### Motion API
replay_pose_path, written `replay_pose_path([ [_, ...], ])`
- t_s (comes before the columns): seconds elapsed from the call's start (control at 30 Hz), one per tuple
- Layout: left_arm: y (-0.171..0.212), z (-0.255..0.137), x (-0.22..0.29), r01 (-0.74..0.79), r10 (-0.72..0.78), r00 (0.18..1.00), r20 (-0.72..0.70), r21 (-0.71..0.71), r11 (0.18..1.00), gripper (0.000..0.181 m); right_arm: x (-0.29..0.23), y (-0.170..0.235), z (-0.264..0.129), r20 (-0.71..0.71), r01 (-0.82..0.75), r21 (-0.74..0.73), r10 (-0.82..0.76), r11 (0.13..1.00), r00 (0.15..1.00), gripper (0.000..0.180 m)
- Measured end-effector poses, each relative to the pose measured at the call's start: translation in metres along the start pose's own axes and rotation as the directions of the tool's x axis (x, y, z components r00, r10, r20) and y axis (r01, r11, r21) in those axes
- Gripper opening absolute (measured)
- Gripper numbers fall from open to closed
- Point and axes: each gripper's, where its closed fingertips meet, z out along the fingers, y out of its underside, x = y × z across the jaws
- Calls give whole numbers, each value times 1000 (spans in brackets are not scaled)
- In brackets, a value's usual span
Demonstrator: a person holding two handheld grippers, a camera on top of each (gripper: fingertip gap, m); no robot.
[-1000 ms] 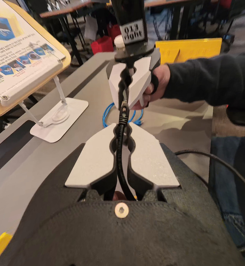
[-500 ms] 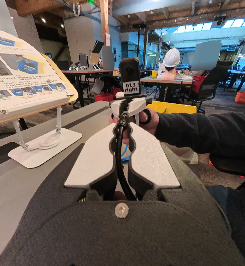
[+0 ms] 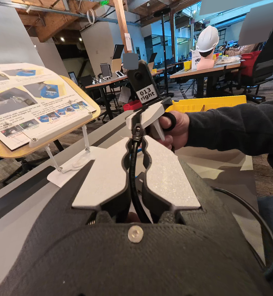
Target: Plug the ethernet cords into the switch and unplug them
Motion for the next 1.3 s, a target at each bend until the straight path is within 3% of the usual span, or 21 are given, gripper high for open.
replay_pose_path([
  [0.17,9,-3,-11,100,-99,994,37,-16,995,11,12,-3,-4,-119,52,-61,-59,997,991,18],
  [0.33,18,-8,-16,202,-203,979,-13,-51,978,11,17,-5,-15,-228,168,-177,-206,970,952,24],
  [0.47,15,-6,-4,217,-225,969,-100,-85,973,11,13,8,-4,-187,221,-297,-283,929,941,30],
  [0.53,14,-4,0,203,-215,969,-119,-100,974,11,12,13,2,-166,218,-313,-279,924,946,25],
  [0.57,14,-4,0,203,-214,970,-115,-105,974,11,8,15,4,-135,216,-312,-268,925,954,15],
  [0.73,5,-4,-1,210,-216,971,-106,-59,976,12,3,8,6,-121,159,-208,-187,965,975,12],
  [0.93,-7,-9,-2,229,-221,968,-118,61,971,26,4,-3,0,-112,55,-28,-58,998,992,11],
  [1.13,-5,-2,0,209,-203,975,-91,71,975,11,-2,-4,2,-74,22,31,-19,999,997,11],
  [1.3,-5,2,-1,198,-193,979,-61,84,977,10,-1,-6,-2,-60,-9,76,14,997,998,11],
])
